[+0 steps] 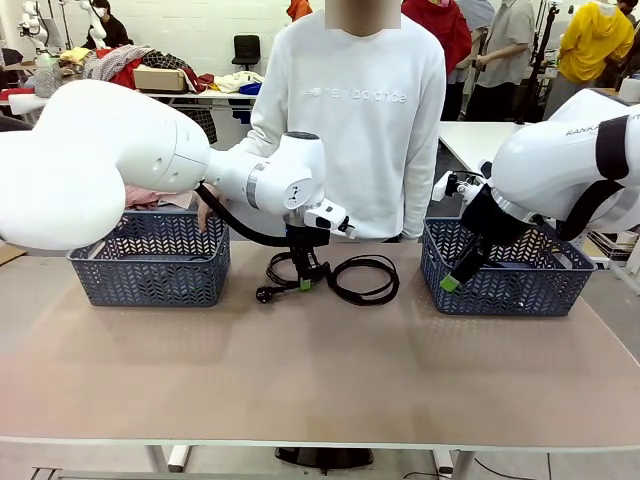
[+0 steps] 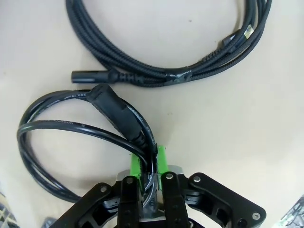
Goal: Organize the cables according to human instructions.
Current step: Pick up a bundle of cables and place it in the basket indicated by the human.
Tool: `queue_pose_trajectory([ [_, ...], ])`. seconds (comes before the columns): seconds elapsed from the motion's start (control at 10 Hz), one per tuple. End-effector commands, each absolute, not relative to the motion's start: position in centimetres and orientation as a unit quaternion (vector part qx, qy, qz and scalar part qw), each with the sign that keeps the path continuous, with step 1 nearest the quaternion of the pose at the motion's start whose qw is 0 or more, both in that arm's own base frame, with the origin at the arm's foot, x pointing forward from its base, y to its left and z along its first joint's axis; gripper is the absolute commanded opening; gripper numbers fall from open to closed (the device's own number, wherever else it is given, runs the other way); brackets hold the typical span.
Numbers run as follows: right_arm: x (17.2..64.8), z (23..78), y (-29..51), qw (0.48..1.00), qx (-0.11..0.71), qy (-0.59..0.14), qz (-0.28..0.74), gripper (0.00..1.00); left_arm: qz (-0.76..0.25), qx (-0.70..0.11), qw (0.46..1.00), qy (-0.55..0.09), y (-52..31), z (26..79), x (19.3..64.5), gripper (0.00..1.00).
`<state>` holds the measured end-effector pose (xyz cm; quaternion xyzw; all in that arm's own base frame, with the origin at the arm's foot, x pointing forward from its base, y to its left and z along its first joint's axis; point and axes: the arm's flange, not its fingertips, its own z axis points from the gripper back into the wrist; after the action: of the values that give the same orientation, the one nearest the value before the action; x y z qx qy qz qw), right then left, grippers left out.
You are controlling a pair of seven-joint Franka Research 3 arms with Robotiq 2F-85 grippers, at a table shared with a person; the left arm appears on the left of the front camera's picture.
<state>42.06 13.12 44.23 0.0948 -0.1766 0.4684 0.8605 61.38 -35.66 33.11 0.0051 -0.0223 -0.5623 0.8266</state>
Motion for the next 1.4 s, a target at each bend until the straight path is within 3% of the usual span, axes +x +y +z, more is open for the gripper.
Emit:
queue_pose_trajectory([
  [0.0,42.2,44.4,13.3,0.86,0.094,-0.178,0.468,1.0,-0.537,0.02,0.843,-0.022,-34.8,35.3,60.0,0.0],
  [0.4,42.2,44.4,13.3,0.86,0.094,-0.178,0.468,1.0,-0.56,0.022,0.827,-0.048,-34.8,41.6,58.1,0.0],
  [0.9,42.2,44.4,13.3,0.86,0.094,-0.178,0.468,1.0,-0.684,0.028,0.728,-0.046,-31.3,50.5,55.0,0.0],
  [1.3,42.2,44.4,13.3,0.86,0.094,-0.178,0.468,1.0,-0.727,0.039,0.684,-0.051,-24.0,52.9,53.1,0.0],
])
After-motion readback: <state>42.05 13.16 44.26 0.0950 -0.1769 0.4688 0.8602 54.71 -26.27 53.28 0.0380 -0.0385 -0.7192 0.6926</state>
